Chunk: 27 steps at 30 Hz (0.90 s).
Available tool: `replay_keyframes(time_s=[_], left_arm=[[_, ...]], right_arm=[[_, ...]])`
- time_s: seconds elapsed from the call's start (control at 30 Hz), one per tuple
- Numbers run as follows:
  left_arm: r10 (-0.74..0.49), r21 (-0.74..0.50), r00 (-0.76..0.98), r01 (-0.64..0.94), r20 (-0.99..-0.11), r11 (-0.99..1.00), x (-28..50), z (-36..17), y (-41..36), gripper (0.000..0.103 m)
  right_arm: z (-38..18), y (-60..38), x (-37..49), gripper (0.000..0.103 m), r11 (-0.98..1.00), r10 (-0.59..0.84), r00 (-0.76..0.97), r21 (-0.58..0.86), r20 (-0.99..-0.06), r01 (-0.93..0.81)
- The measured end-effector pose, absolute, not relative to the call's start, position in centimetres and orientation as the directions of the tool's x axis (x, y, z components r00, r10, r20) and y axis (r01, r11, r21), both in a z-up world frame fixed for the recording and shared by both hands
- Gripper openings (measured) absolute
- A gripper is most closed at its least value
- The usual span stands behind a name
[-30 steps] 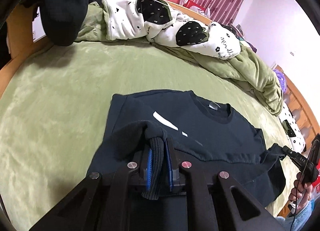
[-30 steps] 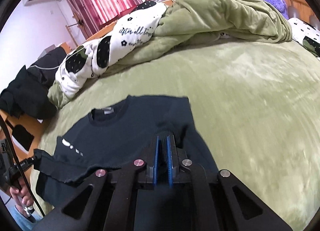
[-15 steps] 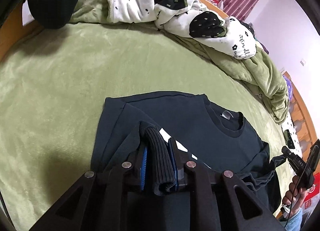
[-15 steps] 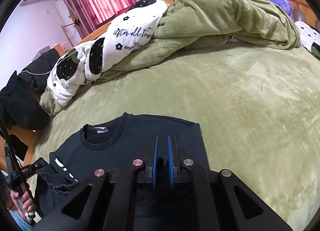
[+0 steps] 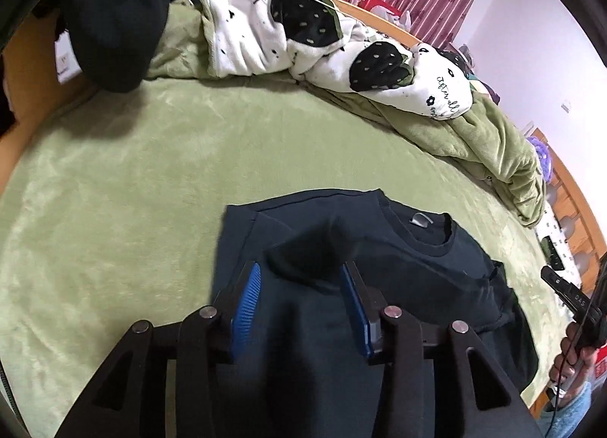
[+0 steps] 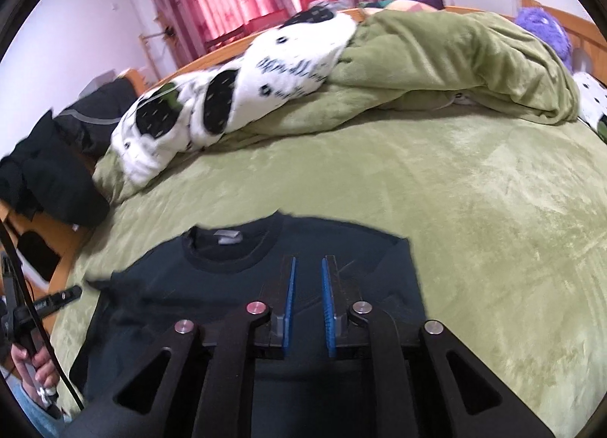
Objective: Fold small clothes
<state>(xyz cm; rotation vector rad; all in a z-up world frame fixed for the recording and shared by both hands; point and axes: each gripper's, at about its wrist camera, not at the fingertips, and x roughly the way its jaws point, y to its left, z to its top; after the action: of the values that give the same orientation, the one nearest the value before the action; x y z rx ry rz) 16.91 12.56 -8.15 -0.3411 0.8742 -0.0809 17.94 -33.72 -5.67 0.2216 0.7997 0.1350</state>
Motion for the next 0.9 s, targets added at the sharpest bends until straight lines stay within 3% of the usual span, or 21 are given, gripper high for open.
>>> replay_keyframes(time_s=[0.1, 0.23, 0.3, 0.53, 0.73, 0.8, 0.9], left_arm=[[-0.164, -0.296, 0.654, -0.097, -0.739, 0.95, 15.6, -7.8, 13.7, 0.042], [-0.095, -0.254, 0.655, -0.152, -0.75, 0.955, 13.7, -7.8, 16.2, 0.045], [-0.056, -0.226, 0.652, -0.18, -0.756, 0.957, 12.4, -7.8, 18.0, 0.057], [0.082, -0.117, 0.647, -0.259, -0.758, 0.959, 8.1, -7.7, 23.2, 0.063], [0.111, -0.097, 0.617, -0.293, -0.779, 0.951, 6.3, -8.7, 26.0, 0.063], [0.108, -0.103, 0.614, -0.298, -0.782, 0.949, 5.9, -9.1, 26.8, 0.063], [0.098, -0.111, 0.612, -0.294, -0.785, 0.949, 5.6, -9.4, 27.7, 0.063]], right_arm=[[-6.0, -30.5, 16.7, 0.02, 0.972, 0.221, 0.667, 0.213, -0.711, -0.094], [-6.9, -25.4, 14.8, 0.039, 0.961, 0.275, 0.631, 0.206, -0.725, -0.182], [-7.5, -21.8, 13.4, 0.05, 0.948, 0.316, 0.607, 0.212, -0.729, -0.238], [-9.9, -10.0, 8.6, 0.055, 0.883, 0.425, 0.521, 0.213, -0.741, -0.418], [-12.1, -1.0, 4.5, 0.06, 0.821, 0.463, 0.457, 0.173, -0.759, -0.544], [-12.8, 1.2, 3.1, 0.075, 0.826, 0.429, 0.485, 0.113, -0.762, -0.553], [-13.8, 2.9, 2.0, 0.082, 0.829, 0.388, 0.522, 0.04, -0.759, -0.558]])
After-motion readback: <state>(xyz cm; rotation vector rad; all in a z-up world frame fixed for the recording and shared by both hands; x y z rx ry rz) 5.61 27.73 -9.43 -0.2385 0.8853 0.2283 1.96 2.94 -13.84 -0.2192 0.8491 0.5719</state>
